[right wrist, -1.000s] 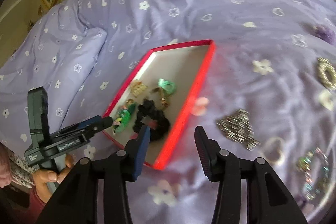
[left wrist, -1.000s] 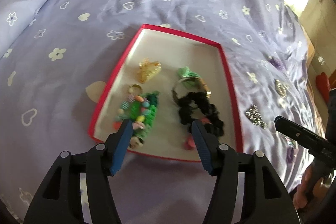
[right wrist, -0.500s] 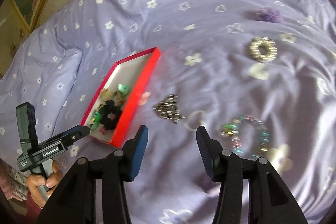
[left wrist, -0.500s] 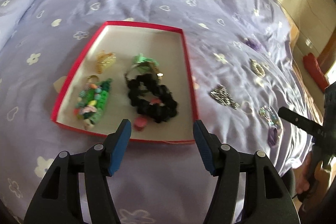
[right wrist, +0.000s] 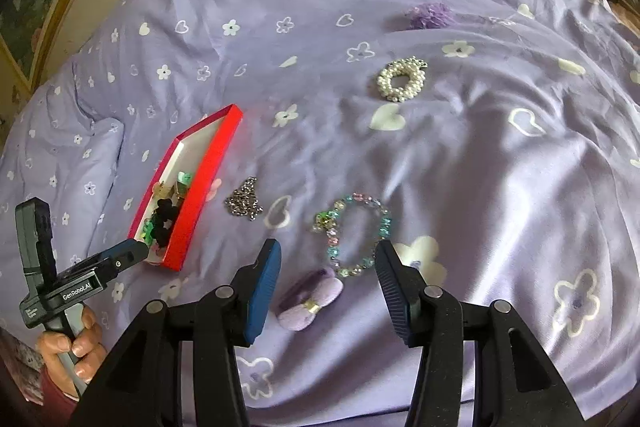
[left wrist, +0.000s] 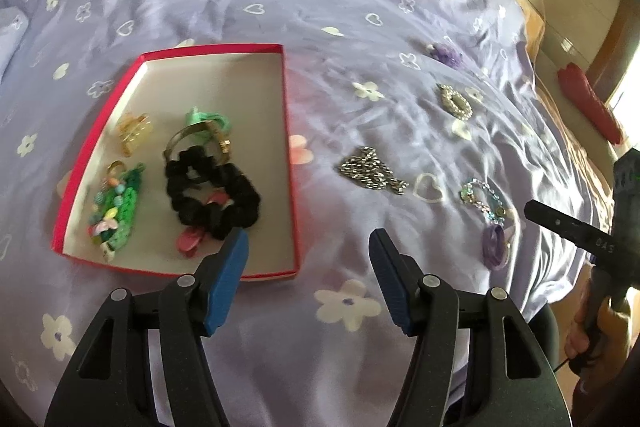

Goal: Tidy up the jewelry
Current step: 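Move both grippers back to the silver chain and crystal bracelet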

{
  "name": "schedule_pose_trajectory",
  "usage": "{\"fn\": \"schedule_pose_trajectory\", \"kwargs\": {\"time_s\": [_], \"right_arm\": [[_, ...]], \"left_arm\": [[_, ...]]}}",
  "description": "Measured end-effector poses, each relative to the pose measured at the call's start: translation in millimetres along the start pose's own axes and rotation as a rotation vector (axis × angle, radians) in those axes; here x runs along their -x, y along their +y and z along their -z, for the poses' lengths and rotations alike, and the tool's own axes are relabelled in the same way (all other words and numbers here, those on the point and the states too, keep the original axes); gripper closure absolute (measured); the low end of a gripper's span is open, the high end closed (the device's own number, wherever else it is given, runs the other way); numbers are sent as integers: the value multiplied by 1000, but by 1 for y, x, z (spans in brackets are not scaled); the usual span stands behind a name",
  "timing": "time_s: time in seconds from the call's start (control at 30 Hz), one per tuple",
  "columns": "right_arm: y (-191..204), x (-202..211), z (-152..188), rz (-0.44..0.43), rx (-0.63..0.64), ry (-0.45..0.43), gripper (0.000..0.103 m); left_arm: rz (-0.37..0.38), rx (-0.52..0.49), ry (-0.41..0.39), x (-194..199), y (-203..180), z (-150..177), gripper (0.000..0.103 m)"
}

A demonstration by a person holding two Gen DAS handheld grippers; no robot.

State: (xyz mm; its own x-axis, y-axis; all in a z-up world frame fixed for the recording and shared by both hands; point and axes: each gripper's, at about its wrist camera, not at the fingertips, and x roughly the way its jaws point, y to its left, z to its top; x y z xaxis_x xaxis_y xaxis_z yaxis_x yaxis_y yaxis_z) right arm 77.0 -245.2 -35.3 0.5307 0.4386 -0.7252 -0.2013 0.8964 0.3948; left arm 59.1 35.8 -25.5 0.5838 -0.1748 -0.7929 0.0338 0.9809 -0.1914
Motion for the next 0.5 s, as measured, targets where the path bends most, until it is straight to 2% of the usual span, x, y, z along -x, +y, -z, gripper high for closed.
{"fn": "schedule_pose_trajectory", "kwargs": {"time_s": [0.5], "right_arm": [[-7, -22, -7, 20, 23, 57, 49]], "left_arm": [[21, -124, 49, -37, -43, -23, 37]]}}
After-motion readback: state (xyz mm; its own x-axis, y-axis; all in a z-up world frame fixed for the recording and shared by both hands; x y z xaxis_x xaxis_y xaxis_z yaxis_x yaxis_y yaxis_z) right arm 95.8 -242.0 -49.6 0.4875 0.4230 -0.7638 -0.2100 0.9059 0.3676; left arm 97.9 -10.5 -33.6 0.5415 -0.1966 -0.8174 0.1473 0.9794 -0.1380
